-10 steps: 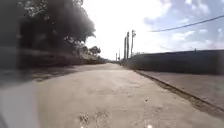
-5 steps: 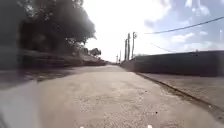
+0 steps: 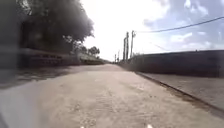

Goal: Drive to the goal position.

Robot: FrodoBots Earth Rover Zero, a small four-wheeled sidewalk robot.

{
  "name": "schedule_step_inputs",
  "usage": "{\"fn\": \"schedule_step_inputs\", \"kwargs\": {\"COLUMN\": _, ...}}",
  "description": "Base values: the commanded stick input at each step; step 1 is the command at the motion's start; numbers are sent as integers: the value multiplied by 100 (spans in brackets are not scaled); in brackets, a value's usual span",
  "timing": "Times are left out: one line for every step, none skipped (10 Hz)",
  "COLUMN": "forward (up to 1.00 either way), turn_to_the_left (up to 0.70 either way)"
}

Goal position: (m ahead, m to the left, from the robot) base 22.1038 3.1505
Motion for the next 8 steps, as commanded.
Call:
{"fn": "schedule_step_inputs", "kwargs": {"forward": 70, "turn_to_the_left": 0}}
{"fn": "schedule_step_inputs", "kwargs": {"forward": 70, "turn_to_the_left": 0}}
{"fn": "schedule_step_inputs", "kwargs": {"forward": 70, "turn_to_the_left": 0}}
{"fn": "schedule_step_inputs", "kwargs": {"forward": 70, "turn_to_the_left": 0}}
{"fn": "schedule_step_inputs", "kwargs": {"forward": 70, "turn_to_the_left": 0}}
{"fn": "schedule_step_inputs", "kwargs": {"forward": 70, "turn_to_the_left": 0}}
{"fn": "schedule_step_inputs", "kwargs": {"forward": 70, "turn_to_the_left": 0}}
{"fn": "schedule_step_inputs", "kwargs": {"forward": 70, "turn_to_the_left": 0}}
